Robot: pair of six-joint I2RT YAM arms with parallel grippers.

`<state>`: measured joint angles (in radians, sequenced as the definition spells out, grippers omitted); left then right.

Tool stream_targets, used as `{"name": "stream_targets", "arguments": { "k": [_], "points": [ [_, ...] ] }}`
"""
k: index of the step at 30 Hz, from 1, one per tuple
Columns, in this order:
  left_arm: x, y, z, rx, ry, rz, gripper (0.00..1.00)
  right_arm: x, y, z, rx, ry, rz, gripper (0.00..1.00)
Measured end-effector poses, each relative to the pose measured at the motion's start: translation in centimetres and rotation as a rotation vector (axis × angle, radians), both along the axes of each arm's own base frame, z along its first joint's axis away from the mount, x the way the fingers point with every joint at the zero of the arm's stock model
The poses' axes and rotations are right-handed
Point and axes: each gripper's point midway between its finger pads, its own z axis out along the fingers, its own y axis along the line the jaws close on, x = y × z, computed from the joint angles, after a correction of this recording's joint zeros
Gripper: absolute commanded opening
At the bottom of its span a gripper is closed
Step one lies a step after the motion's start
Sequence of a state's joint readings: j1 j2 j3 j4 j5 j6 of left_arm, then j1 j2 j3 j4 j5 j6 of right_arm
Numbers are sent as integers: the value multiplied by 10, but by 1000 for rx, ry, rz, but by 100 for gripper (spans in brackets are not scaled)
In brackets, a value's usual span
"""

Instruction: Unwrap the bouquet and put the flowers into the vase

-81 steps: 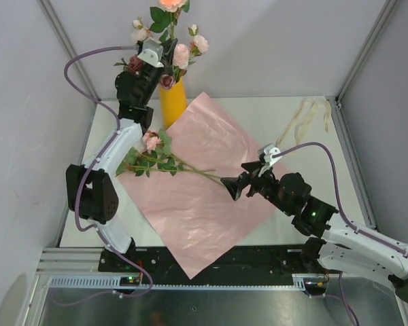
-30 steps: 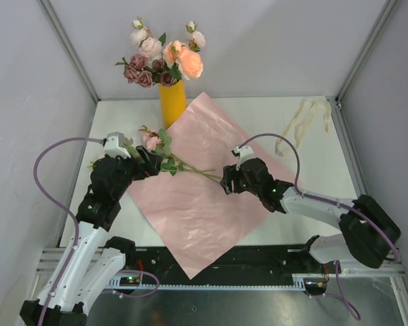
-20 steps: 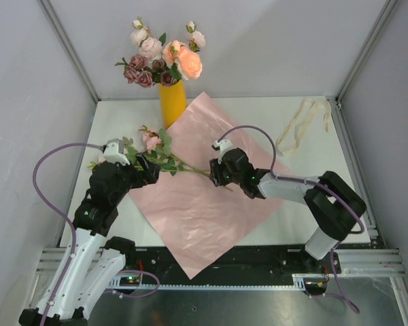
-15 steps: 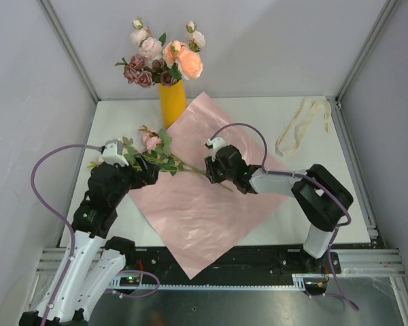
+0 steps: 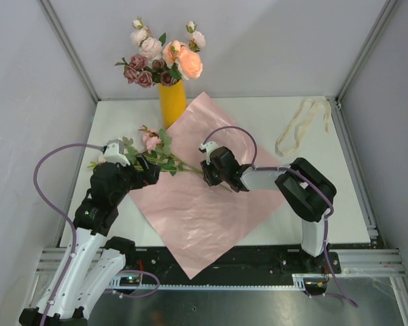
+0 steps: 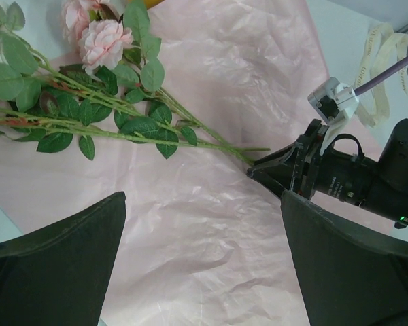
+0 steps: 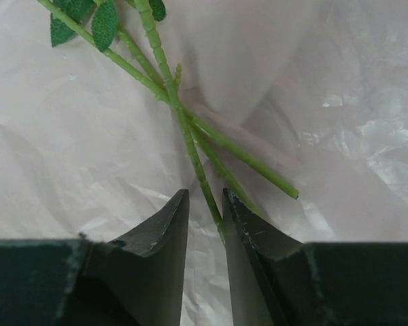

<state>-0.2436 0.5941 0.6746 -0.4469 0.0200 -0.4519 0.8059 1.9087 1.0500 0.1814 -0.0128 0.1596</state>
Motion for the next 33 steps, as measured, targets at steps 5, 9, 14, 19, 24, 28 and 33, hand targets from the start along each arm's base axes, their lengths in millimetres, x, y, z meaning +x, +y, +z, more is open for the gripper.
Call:
{"name": "stream_targets", "arguments": {
  "k": [5,9,14,19,24,28,33],
  "points": [
    [3,1,-12,-26,50,35,98,2,4,-4,-25,-19,15,9],
    [3,2,-29,-68,113,81,96,0,7,-4,-57,-52,34,1],
    [7,-4,-48,-121,211,112,92,-6,13,3,-59,-74,65,0],
    [13,-14,-64,-172,297,108,90,-10,21,36,8,-97,79,0],
    [31,-23,-66,-220,325,123,90,-18,31,80,124,-127,97,0],
    [52,-31,-69,-279,324,141,86,-29,37,96,200,-123,112,0],
    [77,-44,-71,-359,304,136,83,-46,39,95,243,-98,120,0]
  ]
}}
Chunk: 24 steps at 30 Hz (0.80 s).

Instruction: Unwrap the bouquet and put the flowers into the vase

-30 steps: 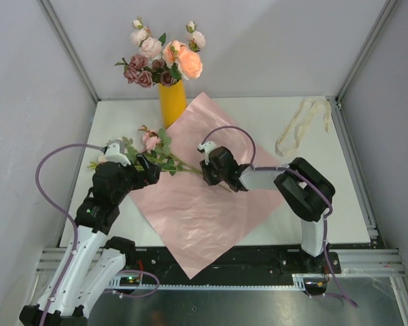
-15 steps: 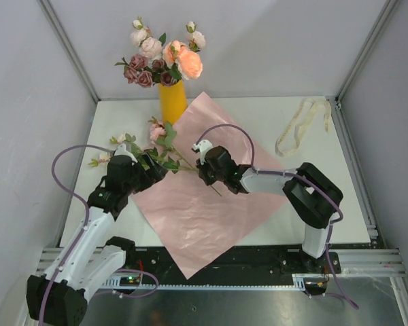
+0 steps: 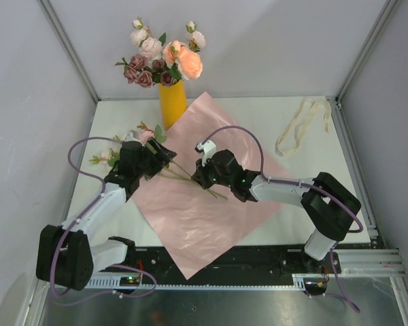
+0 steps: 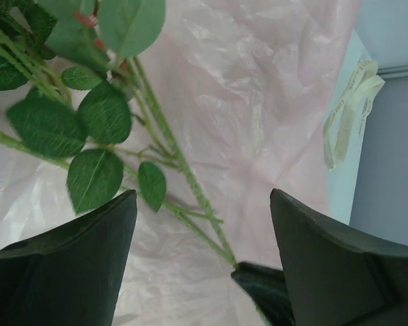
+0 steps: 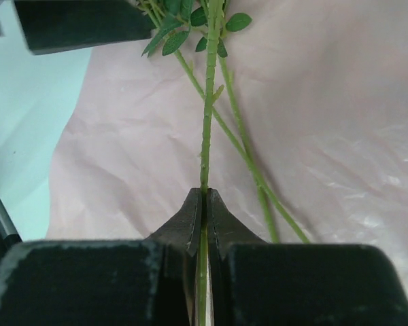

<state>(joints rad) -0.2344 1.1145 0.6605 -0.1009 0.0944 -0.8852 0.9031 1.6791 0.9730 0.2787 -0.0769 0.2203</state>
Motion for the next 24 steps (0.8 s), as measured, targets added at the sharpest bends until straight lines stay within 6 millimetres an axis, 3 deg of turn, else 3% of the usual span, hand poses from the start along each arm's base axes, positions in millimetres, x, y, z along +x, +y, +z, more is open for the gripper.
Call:
{"name": "stream_targets", "arguments": {
  "k": [11,17,24],
  "points": [
    [13,-4,-9,-34,-12,15,83,-6,7,1,54,26,-33,0],
    [2,2,-21,-44,13,58,86,-8,13,11,102,32,-50,0],
    [4,3,-17,-98,12,106,71,-23,24,25,146,28,-30,0]
  ]
}}
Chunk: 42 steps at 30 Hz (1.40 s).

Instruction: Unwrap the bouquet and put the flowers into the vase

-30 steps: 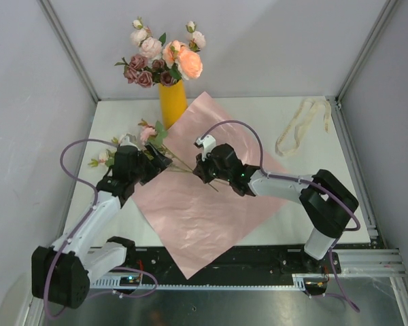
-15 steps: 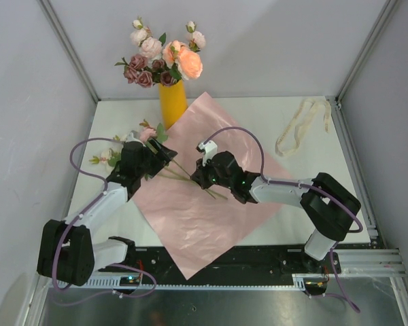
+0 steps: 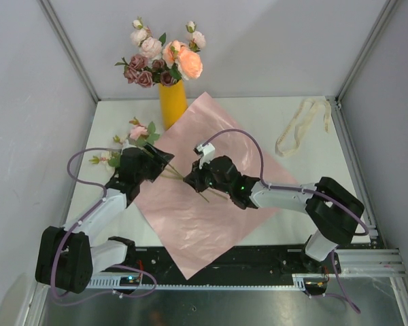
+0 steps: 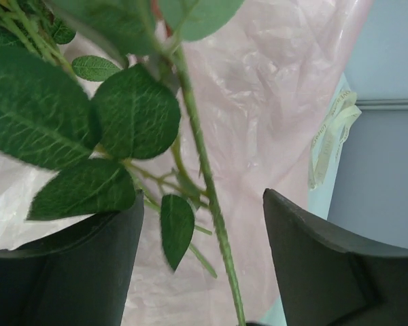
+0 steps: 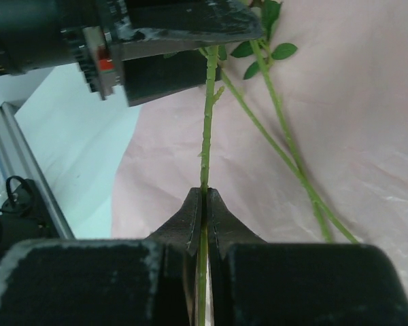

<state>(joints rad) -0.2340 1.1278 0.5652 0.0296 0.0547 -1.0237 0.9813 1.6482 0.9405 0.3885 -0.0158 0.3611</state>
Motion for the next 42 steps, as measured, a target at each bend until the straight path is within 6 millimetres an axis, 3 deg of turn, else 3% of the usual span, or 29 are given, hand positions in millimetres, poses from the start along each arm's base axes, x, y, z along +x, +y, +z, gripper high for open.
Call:
{"name": "stream_targets", "arguments": {
  "k": [4,9,11,13,17,20,22,24,29,33,37,42],
  "points": [
    [0,1,6,-34,-28,23,50,-14,5,9,25,-9,26,0],
    [-8,11,19,-50,-95,70,10,-27,8,11,42,-16,46,0],
    [-10,12,30,-59,-133,74,3,-30,9,12,48,-19,51,0],
    [-13,12,44,-58,-184,60,1,-31,11,14,57,-24,56,4],
    [-17,14,65,-6,-276,23,0,-33,15,22,86,-35,70,26],
    [-19,18,84,70,-358,1,0,-36,13,25,91,-28,69,60],
    [-19,24,108,138,-441,1,0,-38,9,29,91,-25,67,81],
    [-18,30,138,208,-532,7,0,-40,3,36,95,-31,58,94],
    [-13,47,232,412,-840,64,0,-46,-18,64,139,-73,30,99],
    [-1,53,284,547,-1045,121,0,-51,-35,81,164,-110,8,99],
    [27,49,326,625,-1171,156,0,-53,-51,91,165,-142,-15,99],
    [68,40,351,665,-1261,171,0,-50,-67,102,167,-179,-45,99]
  ]
}}
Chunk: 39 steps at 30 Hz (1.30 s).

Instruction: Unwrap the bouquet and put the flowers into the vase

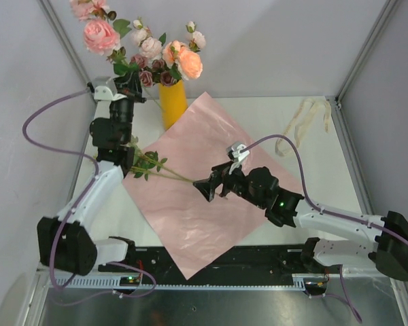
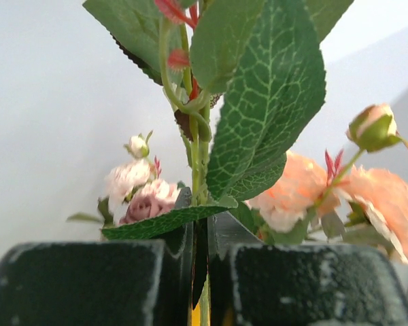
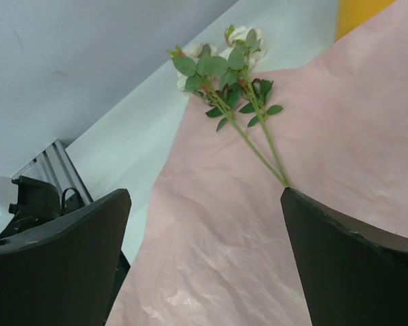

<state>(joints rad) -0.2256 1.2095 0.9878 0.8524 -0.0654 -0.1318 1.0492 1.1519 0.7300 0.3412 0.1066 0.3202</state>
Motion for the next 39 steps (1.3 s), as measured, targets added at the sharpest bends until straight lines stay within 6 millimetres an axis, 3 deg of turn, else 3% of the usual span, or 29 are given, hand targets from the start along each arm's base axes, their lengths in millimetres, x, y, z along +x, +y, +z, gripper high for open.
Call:
{"name": "stream_targets", "arguments": {
  "k": [4,12,18,25,29,35,39],
  "points": [
    [20,-5,24,4,-83,-8,0,5,-13,11,11,-25,-30,99],
    [76,-17,32,32,-166,-38,0,17,-29,16,13,-49,-77,99],
    [110,-24,21,58,-170,-54,0,28,-37,12,4,-49,-109,99],
    [119,-23,16,70,-184,-61,0,35,-42,11,2,-49,-121,99],
    [130,-30,-7,85,-145,-90,1,37,-44,6,-2,-42,-124,99],
    [145,-38,-64,98,-11,-128,36,35,-47,4,-3,-27,-126,99],
    [148,-37,-92,96,68,-137,64,31,-52,16,29,-35,-127,99]
  ]
}}
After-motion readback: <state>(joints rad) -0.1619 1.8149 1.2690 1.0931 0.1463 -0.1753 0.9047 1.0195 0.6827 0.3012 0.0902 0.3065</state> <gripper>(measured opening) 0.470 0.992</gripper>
